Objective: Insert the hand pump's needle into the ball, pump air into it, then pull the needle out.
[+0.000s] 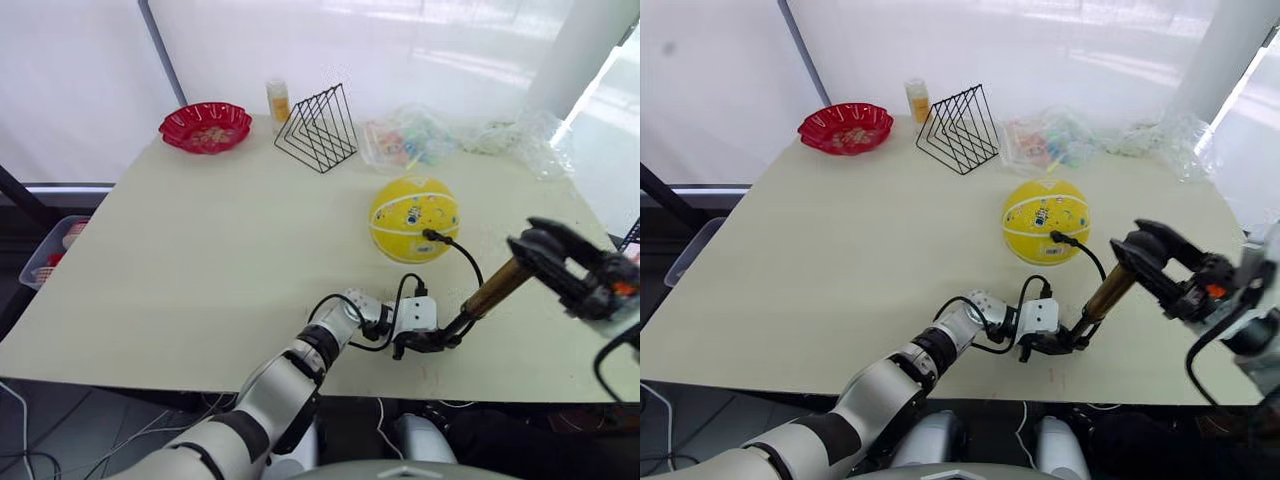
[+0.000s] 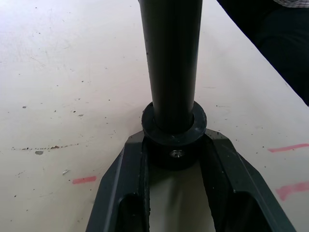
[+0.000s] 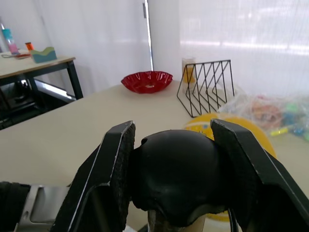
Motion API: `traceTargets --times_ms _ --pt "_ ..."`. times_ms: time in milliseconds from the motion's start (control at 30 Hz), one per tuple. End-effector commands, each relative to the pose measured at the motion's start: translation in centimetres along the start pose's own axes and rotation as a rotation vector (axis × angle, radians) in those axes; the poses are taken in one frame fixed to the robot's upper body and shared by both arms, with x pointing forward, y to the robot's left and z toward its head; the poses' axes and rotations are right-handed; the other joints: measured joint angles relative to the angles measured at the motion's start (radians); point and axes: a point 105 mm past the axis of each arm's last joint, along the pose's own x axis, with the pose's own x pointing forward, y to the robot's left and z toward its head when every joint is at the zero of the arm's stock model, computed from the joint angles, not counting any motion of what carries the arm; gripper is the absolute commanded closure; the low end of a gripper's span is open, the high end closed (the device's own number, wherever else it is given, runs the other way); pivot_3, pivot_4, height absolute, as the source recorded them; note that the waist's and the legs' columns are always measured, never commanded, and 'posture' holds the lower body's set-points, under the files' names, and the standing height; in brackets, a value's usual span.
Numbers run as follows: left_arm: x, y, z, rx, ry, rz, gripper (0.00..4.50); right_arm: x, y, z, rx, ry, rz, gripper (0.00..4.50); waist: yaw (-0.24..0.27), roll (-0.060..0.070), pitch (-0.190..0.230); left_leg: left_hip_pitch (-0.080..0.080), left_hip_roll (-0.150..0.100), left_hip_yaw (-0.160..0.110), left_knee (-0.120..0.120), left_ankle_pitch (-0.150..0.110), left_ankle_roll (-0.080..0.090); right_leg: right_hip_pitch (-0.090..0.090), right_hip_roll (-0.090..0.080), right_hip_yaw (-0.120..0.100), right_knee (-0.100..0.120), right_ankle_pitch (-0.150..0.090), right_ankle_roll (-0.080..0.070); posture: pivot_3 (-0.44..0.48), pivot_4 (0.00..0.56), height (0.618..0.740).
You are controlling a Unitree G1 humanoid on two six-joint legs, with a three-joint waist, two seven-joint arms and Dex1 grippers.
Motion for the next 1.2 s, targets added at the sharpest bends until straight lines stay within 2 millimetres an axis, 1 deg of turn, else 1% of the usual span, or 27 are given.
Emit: traceTargets --times_ms 33,167,200,233,367,467,500,567,600,633,700,800,867,933,967,1067,1167,1200 --pt "-0.4 -4.7 -6.6 -0.158 0.233 -0.156 3.48 -0.6 -0.7 -5.0 0.066 0.137 -0.054 2.50 -0.005 0.001 -0.002 0.000 0.000 0.000 0.000 0.000 0.000 0.000 -0.001 0.000 0.000 0.000 0.000 0.000 0.150 0.737" --pt "-0.4 -4.7 -6.7 -0.159 0.232 -0.154 3.48 -0.6 -0.4 -7.2 0.071 0.174 -0.051 2.50 -0.008 0.002 -0.004 0.000 0.000 -0.001 0.000 0.000 0.000 0.001 -0.002 -0.001 0.000 0.000 0.000 0.000 0.150 0.737" --pt "-0.5 -4.7 -6.7 -0.158 0.232 -0.153 3.48 -0.6 -0.4 -7.0 0.055 0.171 -0.042 2.50 -0.008 0.003 -0.004 0.001 0.000 -0.001 0.000 0.000 0.000 0.001 -0.002 -0.002 0.000 0.000 0.000 0.000 0.150 0.737" --pt "-0.5 -4.7 -6.7 -0.158 0.232 -0.153 3.48 -0.4 -0.4 -6.2 0.038 0.142 -0.036 2.50 -0.008 0.004 -0.004 0.001 0.000 -0.002 0.000 0.000 0.000 0.001 -0.002 -0.002 0.000 0.000 0.000 0.000 0.150 0.737" --pt "-0.5 -4.7 -6.7 -0.156 0.233 -0.155 3.48 0.2 -0.6 -1.0 -0.059 0.008 -0.006 2.50 -0.008 0.009 -0.001 0.000 -0.001 -0.002 0.000 0.000 0.000 0.001 -0.005 -0.002 0.000 0.000 0.000 0.000 0.150 0.737" --pt "-0.4 -4.8 -6.7 -0.154 0.232 -0.159 3.48 0.4 -0.5 2.3 -0.111 -0.063 0.004 2.50 -0.007 0.013 0.003 -0.001 -0.003 -0.002 0.000 0.000 0.000 0.000 -0.007 -0.002 0.000 0.000 0.000 0.000 0.150 0.737" --pt "-0.4 -4.8 -6.7 -0.153 0.232 -0.160 3.48 0.4 -0.3 3.0 -0.118 -0.077 0.009 2.50 -0.006 0.016 0.005 -0.001 -0.003 -0.002 0.000 0.000 0.000 0.000 -0.007 -0.003 0.000 0.000 0.000 0.000 0.150 0.737" --pt "-0.4 -4.8 -6.6 -0.153 0.232 -0.160 3.48 0.2 -0.3 4.4 -0.133 -0.104 0.011 2.50 -0.005 0.017 0.006 -0.002 -0.003 -0.002 0.000 0.000 0.000 0.000 -0.007 -0.003 0.000 0.000 0.000 0.000 0.150 0.737" --pt "-0.4 -4.7 -6.6 -0.151 0.232 -0.158 3.48 -0.1 -0.4 6.2 -0.162 -0.134 0.008 2.50 -0.005 0.017 0.007 -0.002 -0.003 -0.002 0.000 0.000 0.000 0.000 -0.007 -0.003 0.000 0.000 0.000 0.000 0.150 0.737" --pt "-0.4 -4.7 -6.6 -0.150 0.233 -0.157 3.48 -0.4 -0.4 7.6 -0.183 -0.155 0.008 2.50 -0.004 0.021 0.010 -0.002 -0.003 -0.002 0.000 0.000 0.000 0.000 -0.006 -0.004 0.000 0.000 0.000 0.000 0.150 0.737" --pt "-0.4 -4.7 -6.5 -0.147 0.233 -0.158 3.48 -1.0 -0.4 10.3 -0.226 -0.199 0.005 2.50 -0.004 0.022 0.013 -0.003 -0.004 -0.001 0.001 0.000 0.000 0.000 -0.008 -0.003 0.000 0.000 0.001 0.000 0.150 0.737" --pt "-0.3 -4.7 -6.5 -0.146 0.233 -0.161 3.48 -1.4 -0.5 12.7 -0.258 -0.246 -0.011 2.50 -0.001 0.020 0.016 -0.003 -0.005 -0.002 0.001 0.000 0.000 0.001 -0.007 -0.004 0.000 0.000 0.001 0.000 0.150 0.737" --pt "-0.3 -4.7 -6.5 -0.145 0.234 -0.163 3.48 -1.6 -0.5 13.4 -0.278 -0.249 -0.020 2.50 0.001 0.018 0.019 -0.004 -0.005 -0.002 0.001 0.000 0.000 0.001 -0.006 -0.004 0.000 0.000 0.001 0.000 0.150 0.737" --pt "-0.4 -4.7 -6.5 -0.144 0.234 -0.163 3.48 -1.6 -0.5 13.2 -0.269 -0.241 -0.027 2.50 0.004 0.017 0.020 -0.004 -0.005 -0.002 0.001 0.000 0.000 0.001 -0.006 -0.004 0.000 0.000 0.001 0.000 0.150 0.737" --pt "-0.4 -4.7 -6.5 -0.144 0.234 -0.163 3.48 -1.5 -0.5 12.6 -0.248 -0.223 -0.029 2.50 0.005 0.017 0.020 -0.005 -0.005 -0.002 0.001 0.000 0.000 0.000 -0.005 -0.004 0.000 0.000 0.001 0.000 0.150 0.737" --pt "-0.4 -4.7 -6.5 -0.145 0.233 -0.161 3.48 -1.2 -1.0 8.0 -0.177 -0.058 -0.050 2.50 0.008 0.015 0.019 -0.005 -0.005 -0.002 0.001 0.000 0.000 0.000 -0.004 -0.004 0.000 0.000 0.001 0.000 0.150 0.737" --pt "-0.4 -4.6 -6.5 -0.147 0.232 -0.159 3.48 -1.3 -1.7 3.6 -0.111 0.055 -0.086 2.50 0.011 0.011 0.016 -0.003 -0.003 -0.003 0.001 0.000 0.000 0.002 0.000 -0.004 0.000 0.000 0.001 0.000 0.150 0.737" --pt "-0.4 -4.6 -6.5 -0.147 0.232 -0.158 3.48 -1.5 -2.0 2.3 -0.084 0.072 -0.103 2.50 0.011 0.008 0.013 -0.002 -0.003 -0.003 0.001 0.000 0.000 0.002 0.000 -0.004 0.000 0.000 0.001 0.000 0.150 0.737"
